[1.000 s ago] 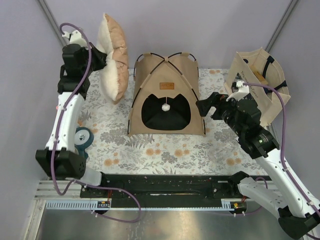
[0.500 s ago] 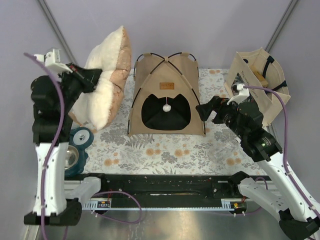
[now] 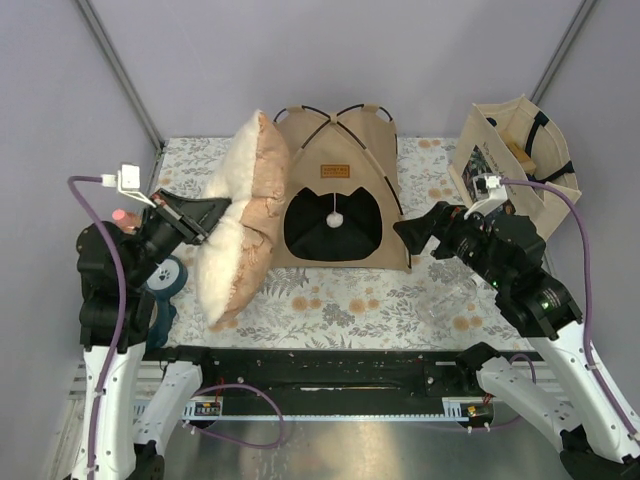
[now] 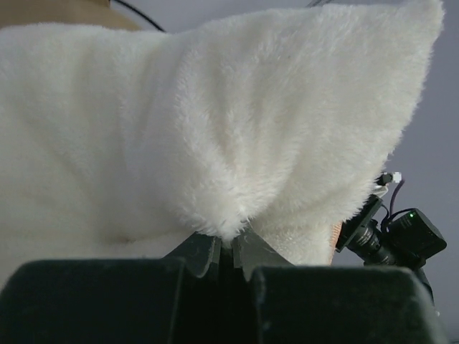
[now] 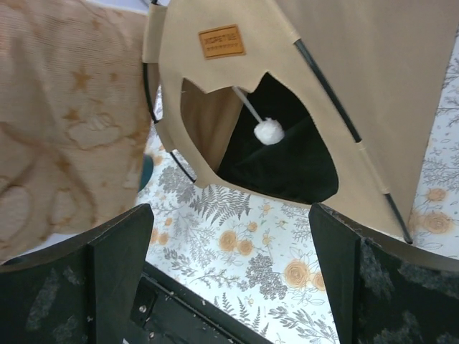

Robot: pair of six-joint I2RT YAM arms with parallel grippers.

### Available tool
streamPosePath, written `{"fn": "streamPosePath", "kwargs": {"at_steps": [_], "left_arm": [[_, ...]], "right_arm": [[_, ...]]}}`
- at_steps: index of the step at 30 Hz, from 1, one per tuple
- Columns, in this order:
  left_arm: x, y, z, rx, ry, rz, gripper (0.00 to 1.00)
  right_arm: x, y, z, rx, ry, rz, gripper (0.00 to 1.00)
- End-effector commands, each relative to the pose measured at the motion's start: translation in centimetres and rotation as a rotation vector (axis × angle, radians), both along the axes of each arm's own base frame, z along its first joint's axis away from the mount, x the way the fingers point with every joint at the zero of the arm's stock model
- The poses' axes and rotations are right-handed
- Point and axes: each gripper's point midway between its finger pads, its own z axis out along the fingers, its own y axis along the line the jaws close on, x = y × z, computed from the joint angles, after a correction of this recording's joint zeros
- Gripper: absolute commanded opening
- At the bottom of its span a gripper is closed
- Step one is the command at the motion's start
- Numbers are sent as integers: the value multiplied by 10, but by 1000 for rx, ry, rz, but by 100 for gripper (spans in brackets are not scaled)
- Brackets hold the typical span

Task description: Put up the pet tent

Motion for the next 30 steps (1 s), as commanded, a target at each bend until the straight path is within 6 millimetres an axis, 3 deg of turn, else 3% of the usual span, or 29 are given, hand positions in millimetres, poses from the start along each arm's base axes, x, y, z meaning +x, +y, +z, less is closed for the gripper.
{"fn": "streamPosePath", "kwargs": {"at_steps": [1, 3, 7, 12, 14, 17, 19, 23, 26, 30], "left_arm": [[-6, -18, 4, -83, -43, -88, 0], [4, -34, -19, -86, 21, -121, 0], [16, -85, -67, -44, 135, -185, 0], [13, -143, -113, 28, 236, -232, 3], [13, -159, -129, 72, 247, -229, 26], [14, -176, -155, 146, 272, -253, 51], [16, -179, -167, 203, 271, -259, 70], [19, -165, -181, 297, 244, -214, 89], [13, -146, -179, 333, 194, -186, 97], [1, -121, -179, 363, 148, -160, 99]], "right_arm": [[-11, 9, 17, 57, -6, 62, 99], [-9, 12, 11, 60, 16, 69, 100], [-6, 19, -3, 56, 61, 89, 99], [-9, 19, -20, 37, 85, 100, 99], [-11, 17, -27, 27, 89, 95, 100], [-10, 15, -42, 0, 103, 94, 99], [-11, 15, -51, -15, 113, 99, 99], [-10, 18, -72, -42, 112, 121, 99], [-2, 19, -90, -48, 114, 111, 100], [8, 28, -114, -20, 115, 113, 99]]}}
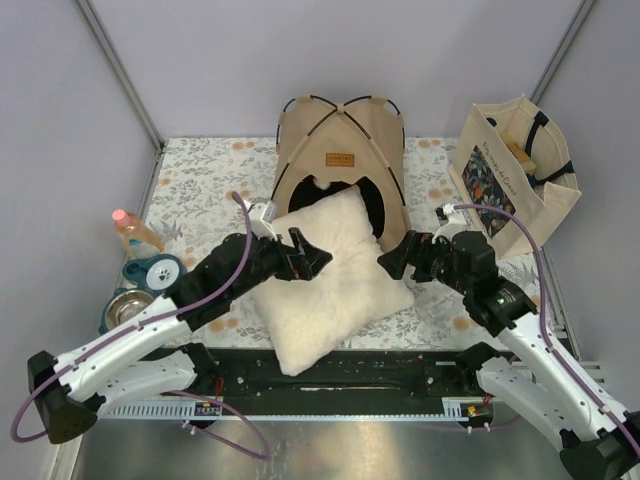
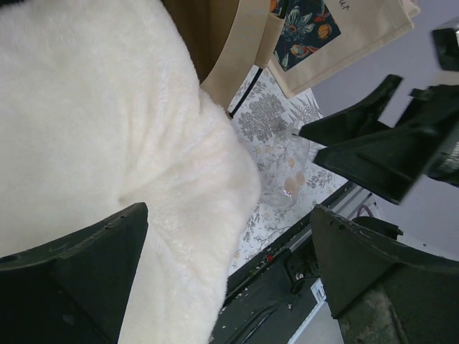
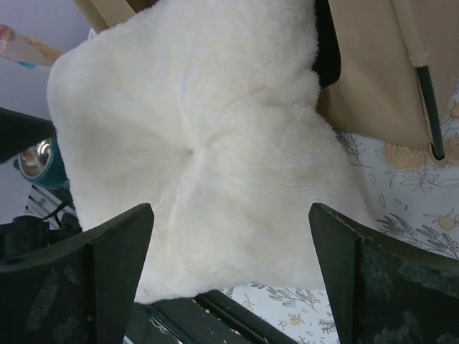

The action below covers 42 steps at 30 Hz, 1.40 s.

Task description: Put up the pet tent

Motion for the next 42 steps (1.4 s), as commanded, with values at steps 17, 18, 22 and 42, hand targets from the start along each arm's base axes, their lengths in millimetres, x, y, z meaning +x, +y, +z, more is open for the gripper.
{"fn": "streamPosePath", "kwargs": {"at_steps": [17, 18, 22, 42], "left_arm": [[-17, 112, -106, 149, 184, 431, 99], [-17, 109, -110, 133, 191, 427, 99], [-20, 103, -127, 98, 229, 420, 99], [-30, 136, -140, 213, 262, 508, 99]], "right_arm": [[58, 29, -66, -141, -52, -8, 100], [58, 32, -74, -164, -34, 2, 99], [62, 44, -96, -205, 1, 34, 99], [52, 49, -106, -243, 54, 63, 99]]}}
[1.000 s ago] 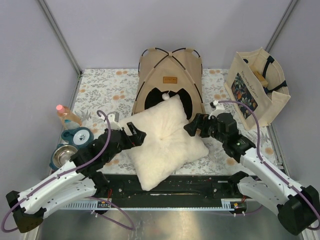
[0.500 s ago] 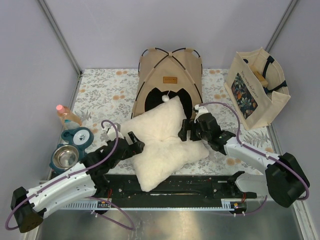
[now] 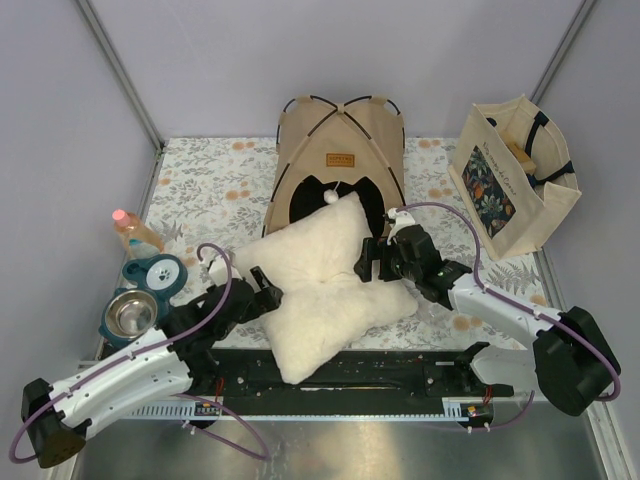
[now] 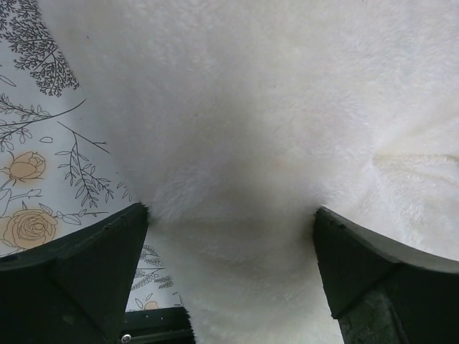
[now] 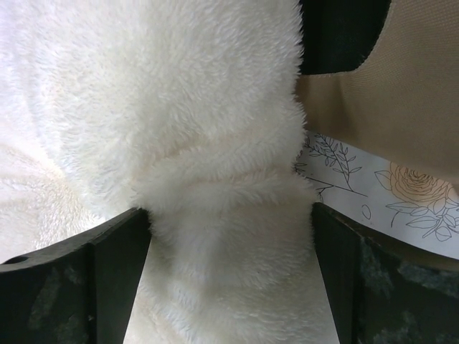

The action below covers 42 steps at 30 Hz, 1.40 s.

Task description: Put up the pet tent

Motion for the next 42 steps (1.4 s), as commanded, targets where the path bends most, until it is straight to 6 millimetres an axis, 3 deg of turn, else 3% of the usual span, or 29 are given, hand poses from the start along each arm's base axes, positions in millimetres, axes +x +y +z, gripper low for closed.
{"fn": "streamPosePath", "kwargs": {"at_steps": [1, 6, 8, 11, 12, 16, 18, 19, 26, 29, 37, 42], "left_arm": [[3, 4, 14, -11, -34, 24, 99], [7, -18, 5, -101, -49, -18, 99], [11, -33, 4, -182, -80, -42, 99], [17, -51, 13, -282, -138, -80, 95], [19, -57, 19, -303, -159, -96, 89], [25, -74, 40, -288, -199, -175, 33], [27, -81, 56, -272, -231, -225, 5], [29, -84, 65, -271, -251, -239, 0], [28, -120, 146, -313, -425, -434, 0], [33, -138, 167, -316, -462, -480, 0], [61, -199, 161, -230, -398, -557, 0], [85, -215, 146, -153, -326, -505, 0]], "right_arm": [[8, 4, 20, 7, -49, -4, 99], [3, 18, 8, 27, 5, 58, 98], [-1, 24, 3, 36, 26, 86, 91], [-11, 32, -1, 33, 36, 122, 74], [-14, 34, 0, 36, 34, 132, 67], [-15, 45, 22, 82, -11, 152, 16], [-20, 42, 30, 88, -10, 153, 0], [-22, 41, 38, 100, -23, 154, 0], [-35, 34, 91, 166, -117, 184, 0], [-36, 36, 103, 184, -135, 196, 0], [-23, 42, 100, 183, -128, 164, 0], [-10, 38, 93, 156, -136, 101, 0]]}}
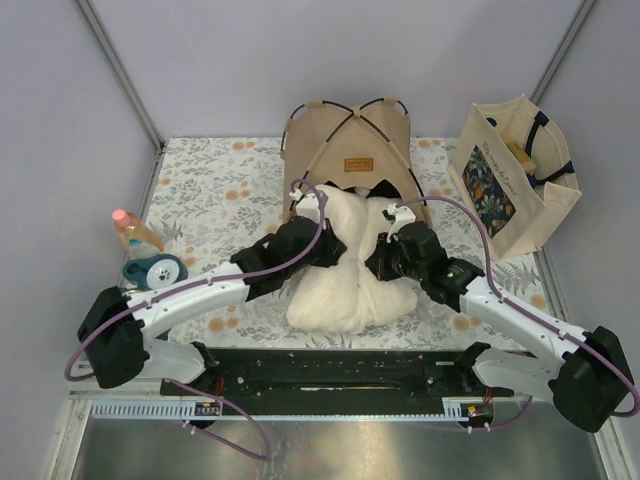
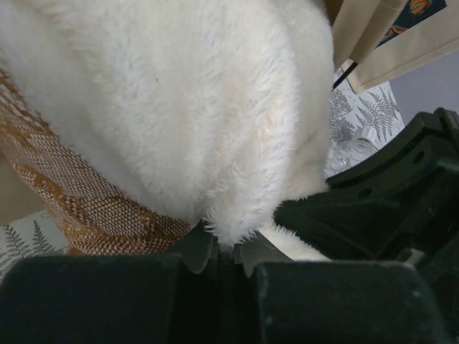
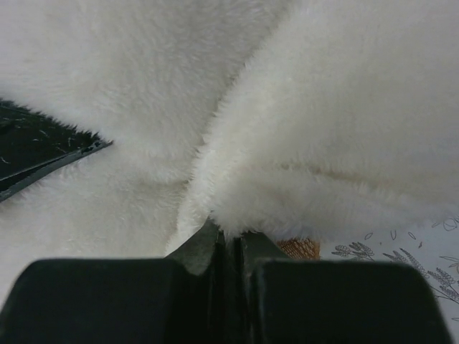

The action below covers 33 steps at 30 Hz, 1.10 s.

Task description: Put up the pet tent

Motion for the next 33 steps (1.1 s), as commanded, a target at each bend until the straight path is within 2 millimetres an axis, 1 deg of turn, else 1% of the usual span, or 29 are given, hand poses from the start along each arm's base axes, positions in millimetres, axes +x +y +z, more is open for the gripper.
{"fn": "streamPosePath", "kwargs": {"at_steps": [1, 4, 5, 6, 9, 11, 15, 19, 21, 22, 24, 27, 28, 30, 33], "left_arm": [[13, -35, 38, -73, -39, -23, 0], [28, -35, 27, -1, -22, 42, 4], [32, -35, 22, 21, -13, 54, 4], [36, -36, 22, 39, -15, 66, 4], [47, -35, 12, 105, 8, 108, 4], [57, -29, 4, 142, 28, 156, 4], [72, -22, -17, 155, 78, 194, 5], [79, -22, -32, 154, 108, 178, 9], [81, -22, -39, 161, 119, 174, 12], [81, -22, -44, 167, 126, 169, 13], [80, -23, -47, 166, 135, 156, 17], [79, -21, -48, 167, 134, 151, 25], [79, -20, -48, 169, 133, 151, 28], [81, -20, -47, 168, 127, 150, 33], [83, -18, -47, 173, 121, 150, 43]], "right_arm": [[14, 23, 42, 113, -97, 13, 0], [23, 23, 39, 99, -104, -18, 0], [26, 23, 38, 93, -103, -31, 0], [28, 23, 36, 88, -97, -44, 0], [40, 22, 38, 82, -105, -96, 0], [46, 22, 37, 80, -103, -120, 0], [59, 23, 42, 77, -125, -160, 0], [71, 25, 49, 65, -162, -184, 0], [75, 27, 52, 56, -182, -171, 0], [79, 31, 59, 72, -211, -161, 0], [82, 37, 65, 73, -234, -134, 0], [85, 42, 76, 71, -277, -97, 1], [86, 44, 80, 75, -289, -90, 2], [91, 43, 84, 64, -311, -102, 5], [104, 38, 78, 2, -336, -138, 9]]}}
